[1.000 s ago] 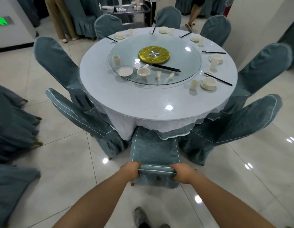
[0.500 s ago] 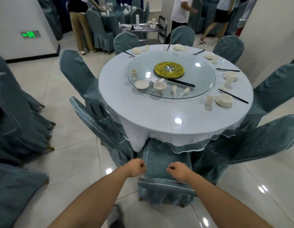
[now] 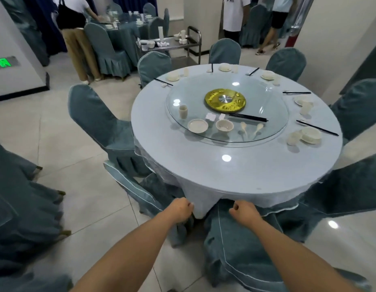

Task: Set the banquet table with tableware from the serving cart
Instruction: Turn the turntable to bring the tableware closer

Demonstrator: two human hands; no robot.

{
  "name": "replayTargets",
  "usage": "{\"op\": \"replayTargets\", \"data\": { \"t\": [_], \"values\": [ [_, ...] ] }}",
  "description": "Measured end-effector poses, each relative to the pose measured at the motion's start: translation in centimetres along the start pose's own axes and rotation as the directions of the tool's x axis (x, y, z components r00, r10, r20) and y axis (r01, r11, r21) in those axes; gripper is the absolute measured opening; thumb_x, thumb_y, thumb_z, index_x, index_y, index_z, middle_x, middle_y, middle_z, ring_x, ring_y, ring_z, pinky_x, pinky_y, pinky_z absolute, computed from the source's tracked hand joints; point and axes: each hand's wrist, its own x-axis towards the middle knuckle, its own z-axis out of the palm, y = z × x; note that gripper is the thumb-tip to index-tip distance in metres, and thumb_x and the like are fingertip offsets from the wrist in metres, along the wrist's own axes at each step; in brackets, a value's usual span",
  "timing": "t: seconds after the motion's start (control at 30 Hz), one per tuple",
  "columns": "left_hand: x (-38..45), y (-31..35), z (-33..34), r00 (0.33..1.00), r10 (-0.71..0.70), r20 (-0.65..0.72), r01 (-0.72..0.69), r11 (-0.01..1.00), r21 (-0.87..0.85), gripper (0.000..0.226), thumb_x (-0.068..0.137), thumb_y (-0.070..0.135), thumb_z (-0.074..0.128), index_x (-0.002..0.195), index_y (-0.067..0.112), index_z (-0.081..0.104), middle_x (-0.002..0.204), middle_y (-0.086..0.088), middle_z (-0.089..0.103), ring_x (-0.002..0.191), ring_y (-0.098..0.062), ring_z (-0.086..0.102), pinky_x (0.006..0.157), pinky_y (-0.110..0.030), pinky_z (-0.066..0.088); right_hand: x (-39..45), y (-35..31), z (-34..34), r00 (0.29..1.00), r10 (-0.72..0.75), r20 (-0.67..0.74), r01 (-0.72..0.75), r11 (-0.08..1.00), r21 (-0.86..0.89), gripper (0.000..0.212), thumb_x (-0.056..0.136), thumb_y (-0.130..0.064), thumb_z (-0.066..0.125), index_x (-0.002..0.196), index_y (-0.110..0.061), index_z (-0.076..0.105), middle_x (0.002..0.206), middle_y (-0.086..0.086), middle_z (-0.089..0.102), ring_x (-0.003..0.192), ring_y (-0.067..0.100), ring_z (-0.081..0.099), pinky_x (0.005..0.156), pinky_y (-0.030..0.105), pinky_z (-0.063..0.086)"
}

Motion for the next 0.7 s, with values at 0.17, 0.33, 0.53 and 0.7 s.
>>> {"op": "replayTargets", "data": {
  "t": [0.17,0.33,0.53,0.7],
  "values": [
    [4.0,-1.3,-3.8,1.0,0.016,-0.015,-0.016,1.0,-0.021,0.03,0.101,0.018,0.032,0.078,0.009,0.049,0.089,-0.014,0.06,0.082,-0.026,0.05,0.075,-0.034,0.04,2.3,-3.5,-1.2,0.999,0.03,-0.017,-0.03,1.0,-0.005,0.023,0.086,-0.03,0.055,0.07,-0.017,0.045,0.068,0.002,0.052,0.064,0.017,0.045,0.059,0.031,0.037],
    [7.2,-0.7,-6.5,1.0,0.018,-0.025,-0.016,0.998,0.059,0.038,0.099,0.027,0.041,0.061,0.025,0.04,0.063,0.007,0.043,0.058,-0.011,0.043,0.072,-0.028,0.041,5.5,-4.5,-2.2,0.995,0.083,-0.053,-0.081,0.996,0.033,0.024,0.088,-0.034,0.052,0.07,-0.02,0.045,0.072,-0.004,0.054,0.064,0.011,0.046,0.054,0.026,0.034],
    [12.7,0.7,-10.3,1.0,-0.006,-0.015,0.007,0.995,0.098,0.034,0.094,0.028,0.043,0.06,0.023,0.045,0.064,0.005,0.046,0.076,-0.022,0.052,0.071,-0.029,0.043,11.6,-5.3,-4.2,0.993,0.112,-0.037,-0.11,0.993,0.052,0.023,0.085,-0.035,0.045,0.073,-0.014,0.044,0.074,0.001,0.052,0.064,0.016,0.044,0.058,0.03,0.035],
    [19.5,2.6,-13.6,0.998,-0.036,-0.053,0.039,0.998,0.053,0.033,0.096,0.024,0.04,0.063,0.021,0.041,0.068,0.004,0.046,0.076,-0.021,0.048,0.067,-0.028,0.039,18.7,-5.0,-7.8,0.995,0.093,-0.033,-0.09,0.993,0.076,0.022,0.087,-0.035,0.046,0.08,-0.015,0.049,0.082,-0.001,0.058,0.069,0.013,0.05,0.058,0.027,0.038]
  ]
}}
